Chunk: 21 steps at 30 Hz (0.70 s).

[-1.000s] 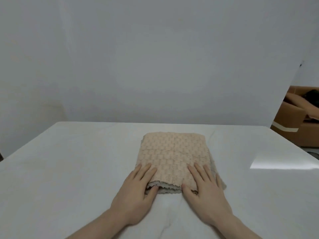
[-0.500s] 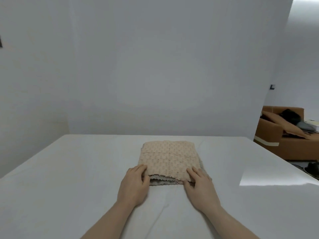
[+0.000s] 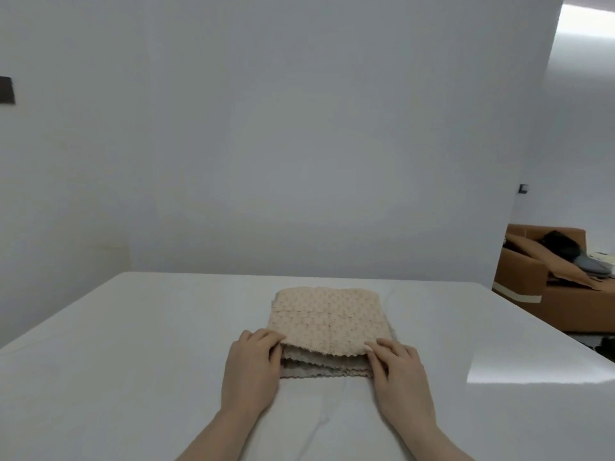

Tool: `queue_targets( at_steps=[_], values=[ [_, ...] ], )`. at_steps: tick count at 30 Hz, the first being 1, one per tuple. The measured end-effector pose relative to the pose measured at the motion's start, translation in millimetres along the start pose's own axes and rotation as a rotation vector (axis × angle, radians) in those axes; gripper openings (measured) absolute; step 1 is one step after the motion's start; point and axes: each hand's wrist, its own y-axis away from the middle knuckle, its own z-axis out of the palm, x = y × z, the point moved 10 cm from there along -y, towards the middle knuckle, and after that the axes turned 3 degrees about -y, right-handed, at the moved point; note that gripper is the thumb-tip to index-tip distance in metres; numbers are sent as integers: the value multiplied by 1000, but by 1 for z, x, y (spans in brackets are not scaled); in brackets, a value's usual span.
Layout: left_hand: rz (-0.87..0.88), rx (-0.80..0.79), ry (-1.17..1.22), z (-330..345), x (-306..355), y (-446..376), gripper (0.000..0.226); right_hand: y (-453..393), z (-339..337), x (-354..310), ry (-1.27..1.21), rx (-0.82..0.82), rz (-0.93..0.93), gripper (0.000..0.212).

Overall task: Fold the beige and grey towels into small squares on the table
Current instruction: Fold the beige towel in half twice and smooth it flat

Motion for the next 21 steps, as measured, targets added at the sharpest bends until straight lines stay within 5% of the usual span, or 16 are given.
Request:
queue_targets(
  at_steps=[8, 13, 21],
  values=[
    [40, 85, 79, -12, 9, 5, 25, 0, -6, -2, -93, 54, -33, 19],
    [33, 135, 107, -16, 6, 7, 29, 2, -9, -5, -73, 97, -105, 45],
    [26, 201, 217, -45, 6, 35, 36, 19, -24, -14, -161, 99, -112, 49]
  ],
)
